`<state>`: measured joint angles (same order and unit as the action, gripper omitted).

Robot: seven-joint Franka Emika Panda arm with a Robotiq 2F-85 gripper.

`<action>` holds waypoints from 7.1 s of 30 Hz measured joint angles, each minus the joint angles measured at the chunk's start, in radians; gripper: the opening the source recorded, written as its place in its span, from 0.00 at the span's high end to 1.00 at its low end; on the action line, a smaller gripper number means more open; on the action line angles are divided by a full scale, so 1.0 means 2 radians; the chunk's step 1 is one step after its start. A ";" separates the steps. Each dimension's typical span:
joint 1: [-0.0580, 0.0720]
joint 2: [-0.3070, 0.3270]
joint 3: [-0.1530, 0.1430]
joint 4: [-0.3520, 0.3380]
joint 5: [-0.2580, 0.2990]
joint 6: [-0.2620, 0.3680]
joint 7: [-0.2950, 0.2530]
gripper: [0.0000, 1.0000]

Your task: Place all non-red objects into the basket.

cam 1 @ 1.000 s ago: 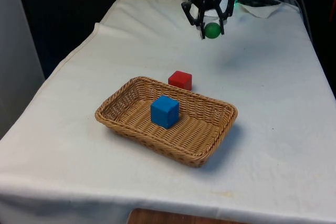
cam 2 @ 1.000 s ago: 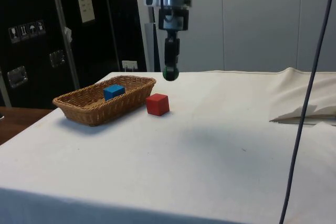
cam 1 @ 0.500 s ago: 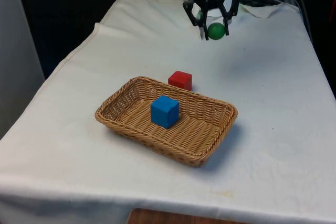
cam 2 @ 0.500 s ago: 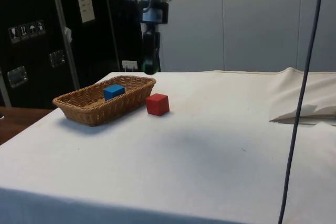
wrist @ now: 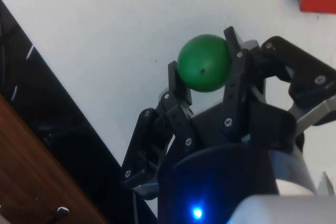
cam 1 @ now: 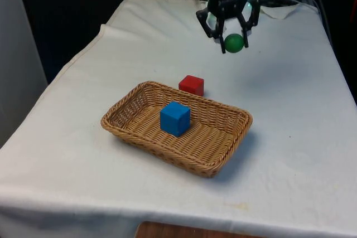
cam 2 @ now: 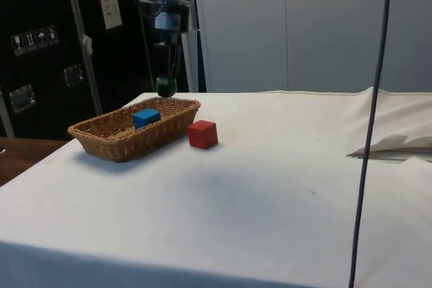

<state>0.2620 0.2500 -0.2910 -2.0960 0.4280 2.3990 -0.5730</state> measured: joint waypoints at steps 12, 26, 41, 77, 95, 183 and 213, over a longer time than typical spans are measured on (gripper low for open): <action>0.000 0.048 0.002 0.064 0.001 -0.012 0.008 1.00; -0.005 0.126 0.001 0.161 0.008 -0.026 0.010 1.00; -0.013 0.197 -0.006 0.235 0.019 -0.033 0.010 1.00; -0.026 0.334 -0.030 0.373 0.026 -0.032 0.011 1.00; -0.027 0.336 -0.031 0.378 0.026 -0.032 0.011 0.00; 0.021 -0.018 -0.037 0.056 -0.042 -0.073 0.039 0.00; 0.020 -0.052 -0.037 0.003 -0.113 -0.039 0.111 0.00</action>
<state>0.3010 0.1460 -0.3660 -2.0900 0.2030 2.3210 -0.3510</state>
